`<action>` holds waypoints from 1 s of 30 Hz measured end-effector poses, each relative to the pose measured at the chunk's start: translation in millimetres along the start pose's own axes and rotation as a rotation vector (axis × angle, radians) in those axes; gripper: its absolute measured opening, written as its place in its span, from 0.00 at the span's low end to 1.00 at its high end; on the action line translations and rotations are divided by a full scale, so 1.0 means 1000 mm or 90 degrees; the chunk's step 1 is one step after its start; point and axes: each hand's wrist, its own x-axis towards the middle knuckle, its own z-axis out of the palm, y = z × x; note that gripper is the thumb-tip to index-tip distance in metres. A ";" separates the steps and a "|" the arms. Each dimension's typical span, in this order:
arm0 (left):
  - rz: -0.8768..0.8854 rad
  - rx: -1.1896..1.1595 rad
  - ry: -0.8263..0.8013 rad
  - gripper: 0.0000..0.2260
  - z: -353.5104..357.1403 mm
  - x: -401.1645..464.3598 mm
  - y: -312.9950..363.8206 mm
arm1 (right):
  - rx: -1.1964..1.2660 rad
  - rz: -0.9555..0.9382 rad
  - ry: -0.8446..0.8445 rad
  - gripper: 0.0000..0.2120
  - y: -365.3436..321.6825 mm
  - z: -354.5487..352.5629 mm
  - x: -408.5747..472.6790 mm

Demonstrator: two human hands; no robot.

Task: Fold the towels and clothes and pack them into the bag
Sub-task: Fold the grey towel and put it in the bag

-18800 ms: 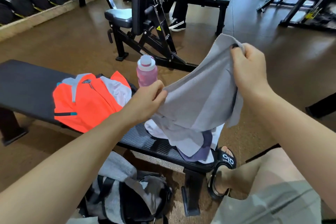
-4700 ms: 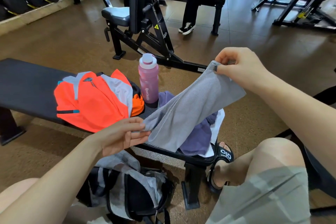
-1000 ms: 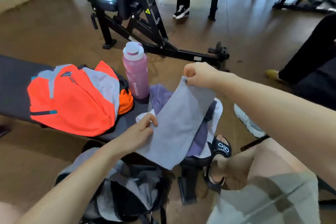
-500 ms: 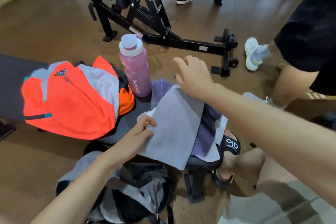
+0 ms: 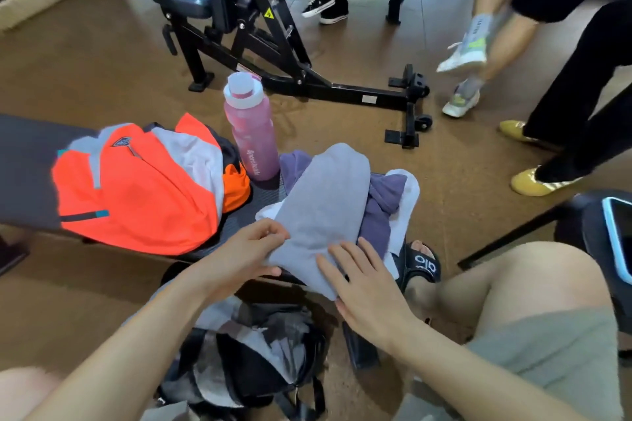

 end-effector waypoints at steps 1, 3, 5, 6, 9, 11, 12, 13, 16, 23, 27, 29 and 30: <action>-0.011 -0.028 0.000 0.05 0.003 -0.001 0.002 | 0.003 -0.002 0.031 0.28 -0.001 0.003 0.002; -0.029 -0.086 0.005 0.05 0.006 -0.003 0.008 | 0.017 -0.015 0.106 0.21 0.000 0.001 0.004; -0.045 -0.128 0.008 0.06 0.006 -0.006 0.013 | 0.069 -0.028 0.185 0.18 0.005 -0.009 0.002; -0.047 -0.142 0.010 0.07 0.005 -0.008 0.016 | 0.112 -0.026 0.224 0.17 0.008 -0.013 -0.001; -0.023 -0.132 -0.033 0.14 -0.004 -0.017 0.021 | 0.390 0.071 0.247 0.17 0.013 -0.029 -0.013; 0.030 -0.008 -0.100 0.22 -0.010 -0.024 0.025 | 0.578 0.173 0.195 0.14 0.016 -0.045 -0.017; 0.066 0.089 -0.126 0.23 -0.010 -0.028 0.026 | 0.628 0.200 0.176 0.13 0.018 -0.052 -0.017; 0.106 0.182 -0.127 0.22 -0.010 -0.028 0.025 | 0.652 0.218 0.162 0.13 0.022 -0.057 -0.015; 0.248 0.393 -0.016 0.11 -0.003 -0.022 0.018 | 0.722 0.278 0.139 0.11 0.031 -0.063 -0.010; 0.341 0.432 0.016 0.09 -0.008 -0.003 0.002 | 0.898 0.376 0.016 0.15 0.039 -0.065 0.003; 0.416 0.464 0.026 0.11 -0.008 0.003 -0.011 | 0.927 0.331 0.007 0.07 0.038 -0.054 0.002; 0.444 0.485 0.061 0.14 -0.005 0.004 -0.015 | 0.892 0.291 0.011 0.07 0.038 -0.049 0.001; 0.447 0.464 0.072 0.15 -0.003 0.004 -0.016 | 0.879 0.289 0.021 0.07 0.038 -0.047 0.001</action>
